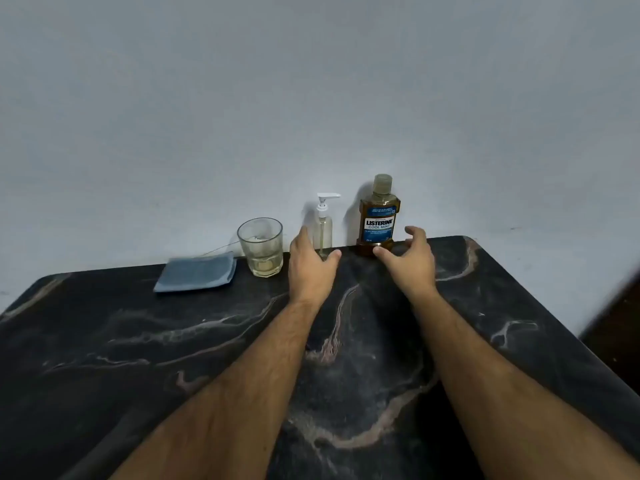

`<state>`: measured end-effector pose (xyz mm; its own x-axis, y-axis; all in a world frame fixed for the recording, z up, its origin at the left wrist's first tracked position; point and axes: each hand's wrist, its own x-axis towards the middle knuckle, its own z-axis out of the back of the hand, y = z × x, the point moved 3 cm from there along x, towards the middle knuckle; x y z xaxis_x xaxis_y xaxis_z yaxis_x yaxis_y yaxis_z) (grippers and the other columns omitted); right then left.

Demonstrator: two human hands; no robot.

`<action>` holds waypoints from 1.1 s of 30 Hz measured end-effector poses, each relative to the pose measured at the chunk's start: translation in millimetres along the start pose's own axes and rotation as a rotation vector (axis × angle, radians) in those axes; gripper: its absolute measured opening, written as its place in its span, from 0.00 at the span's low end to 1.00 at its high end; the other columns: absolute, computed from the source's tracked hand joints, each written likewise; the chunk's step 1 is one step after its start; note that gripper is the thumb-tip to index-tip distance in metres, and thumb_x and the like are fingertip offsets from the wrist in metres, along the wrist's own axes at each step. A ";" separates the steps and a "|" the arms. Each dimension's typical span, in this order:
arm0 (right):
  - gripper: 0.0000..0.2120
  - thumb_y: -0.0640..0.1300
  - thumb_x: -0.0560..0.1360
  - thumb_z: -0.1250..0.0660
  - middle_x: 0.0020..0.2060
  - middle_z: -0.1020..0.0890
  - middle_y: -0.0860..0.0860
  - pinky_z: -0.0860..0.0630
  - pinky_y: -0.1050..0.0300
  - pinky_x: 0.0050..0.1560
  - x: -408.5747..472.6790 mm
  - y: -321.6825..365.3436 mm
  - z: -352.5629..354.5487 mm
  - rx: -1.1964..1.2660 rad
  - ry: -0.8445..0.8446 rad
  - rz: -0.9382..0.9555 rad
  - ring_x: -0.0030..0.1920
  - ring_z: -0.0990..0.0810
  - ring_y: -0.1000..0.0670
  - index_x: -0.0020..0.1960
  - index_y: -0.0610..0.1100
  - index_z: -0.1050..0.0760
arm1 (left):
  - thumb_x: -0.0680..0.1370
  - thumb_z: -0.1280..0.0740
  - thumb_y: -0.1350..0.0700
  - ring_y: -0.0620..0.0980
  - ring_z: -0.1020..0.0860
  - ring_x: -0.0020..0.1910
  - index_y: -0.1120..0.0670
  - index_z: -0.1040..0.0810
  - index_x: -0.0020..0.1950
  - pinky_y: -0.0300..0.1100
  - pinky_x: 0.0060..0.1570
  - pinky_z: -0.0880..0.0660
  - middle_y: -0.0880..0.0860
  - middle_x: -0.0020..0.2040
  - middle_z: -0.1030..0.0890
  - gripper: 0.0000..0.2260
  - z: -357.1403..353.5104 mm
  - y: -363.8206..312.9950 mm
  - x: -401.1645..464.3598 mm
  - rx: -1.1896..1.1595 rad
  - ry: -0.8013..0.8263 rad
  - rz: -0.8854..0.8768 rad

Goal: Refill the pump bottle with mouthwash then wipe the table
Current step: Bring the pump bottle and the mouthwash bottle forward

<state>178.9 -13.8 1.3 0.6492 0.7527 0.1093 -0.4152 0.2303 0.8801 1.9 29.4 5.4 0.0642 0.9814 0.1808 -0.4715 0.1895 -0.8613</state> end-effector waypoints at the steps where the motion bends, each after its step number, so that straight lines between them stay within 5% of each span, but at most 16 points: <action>1: 0.39 0.52 0.71 0.23 0.71 0.29 0.44 0.29 0.47 0.67 7.6 -0.8 -4.0 0.009 -0.029 0.012 0.71 0.30 0.43 0.75 0.46 0.39 | 0.77 0.28 0.51 0.54 0.34 0.74 0.56 0.41 0.78 0.45 0.71 0.36 0.56 0.76 0.33 0.35 -4.3 1.3 5.7 0.006 -0.057 0.003; 7: 0.49 0.57 0.66 0.21 0.70 0.30 0.43 0.31 0.48 0.68 44.5 -1.6 -30.0 0.035 -0.089 0.098 0.71 0.31 0.44 0.77 0.46 0.44 | 0.75 0.27 0.54 0.53 0.34 0.73 0.57 0.38 0.76 0.45 0.70 0.36 0.56 0.74 0.32 0.34 -35.5 7.1 36.1 -0.039 -0.181 -0.006; 13: 0.32 0.52 0.67 0.21 0.59 0.20 0.49 0.27 0.56 0.57 59.0 -1.7 -35.9 0.045 -0.040 0.123 0.58 0.21 0.49 0.65 0.45 0.31 | 0.77 0.29 0.58 0.53 0.27 0.68 0.56 0.33 0.73 0.46 0.65 0.31 0.54 0.70 0.27 0.26 -40.1 16.8 52.9 -0.049 -0.194 -0.006; 18: 0.27 0.47 0.66 0.19 0.56 0.17 0.51 0.23 0.49 0.63 56.8 -1.4 -24.3 0.075 0.029 0.071 0.56 0.19 0.50 0.61 0.45 0.25 | 0.78 0.30 0.58 0.51 0.21 0.61 0.54 0.31 0.70 0.51 0.61 0.24 0.51 0.65 0.21 0.22 -28.1 24.5 44.8 -0.120 -0.171 0.005; 23: 0.25 0.46 0.68 0.21 0.58 0.18 0.52 0.26 0.55 0.58 11.0 3.5 -4.2 0.058 0.066 0.062 0.55 0.21 0.52 0.62 0.46 0.25 | 0.78 0.30 0.59 0.49 0.20 0.58 0.54 0.32 0.71 0.51 0.61 0.22 0.52 0.65 0.21 0.23 -6.1 14.6 4.3 -0.115 -0.096 -0.047; 33: 0.23 0.45 0.66 0.19 0.53 0.17 0.53 0.21 0.47 0.60 -135.4 14.4 51.9 0.132 0.091 0.095 0.54 0.19 0.51 0.57 0.49 0.25 | 0.76 0.27 0.58 0.46 0.20 0.58 0.52 0.31 0.70 0.47 0.60 0.22 0.49 0.61 0.19 0.25 72.7 12.7 -125.0 -0.171 -0.009 -0.005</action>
<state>118.0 -144.4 23.2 0.5482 0.8213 0.1578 -0.3807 0.0771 0.9215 -76.0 -93.0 6.4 0.0584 0.9803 0.1888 -0.3149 0.1976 -0.9283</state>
